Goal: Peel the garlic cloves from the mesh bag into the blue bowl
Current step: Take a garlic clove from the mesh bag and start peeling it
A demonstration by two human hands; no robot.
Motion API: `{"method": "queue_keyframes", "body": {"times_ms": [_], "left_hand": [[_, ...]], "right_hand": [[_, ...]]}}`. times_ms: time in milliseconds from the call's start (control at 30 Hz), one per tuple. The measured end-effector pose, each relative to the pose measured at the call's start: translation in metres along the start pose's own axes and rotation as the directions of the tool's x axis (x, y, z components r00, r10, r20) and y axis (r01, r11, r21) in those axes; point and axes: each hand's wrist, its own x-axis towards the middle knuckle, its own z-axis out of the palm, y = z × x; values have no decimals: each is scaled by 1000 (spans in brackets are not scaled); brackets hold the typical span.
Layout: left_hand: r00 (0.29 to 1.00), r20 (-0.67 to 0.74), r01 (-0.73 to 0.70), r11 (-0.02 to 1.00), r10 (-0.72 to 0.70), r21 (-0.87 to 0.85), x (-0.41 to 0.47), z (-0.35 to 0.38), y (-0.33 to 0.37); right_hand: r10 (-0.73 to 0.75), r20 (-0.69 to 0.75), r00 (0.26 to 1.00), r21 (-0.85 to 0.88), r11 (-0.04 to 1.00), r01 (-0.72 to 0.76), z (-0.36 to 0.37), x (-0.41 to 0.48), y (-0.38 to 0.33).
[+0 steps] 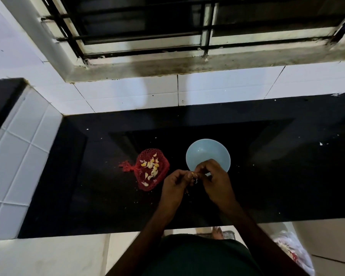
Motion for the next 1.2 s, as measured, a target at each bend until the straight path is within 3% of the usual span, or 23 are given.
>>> {"method": "queue_keyframes", "body": {"times_ms": [167,467,967,1200], "left_hand": [[1000,-27,-2,998,0,-69,-3,6,5],[995,-39,79,975,-89,-208,-3,-3,2],[989,-93,95,980,-113,-177,0,-12,-12],[998,-23,61,986,-65,-158,-2,-11,-7]], "right_hand": [[-51,7,999,-110,993,52,15,-5,-4],[-40,62,997,-61,997,44,9,-6,9],[81,147,986,66,994,-92,9,-11,8],[52,135,989,-17,999,-50,12,-3,11]]}}
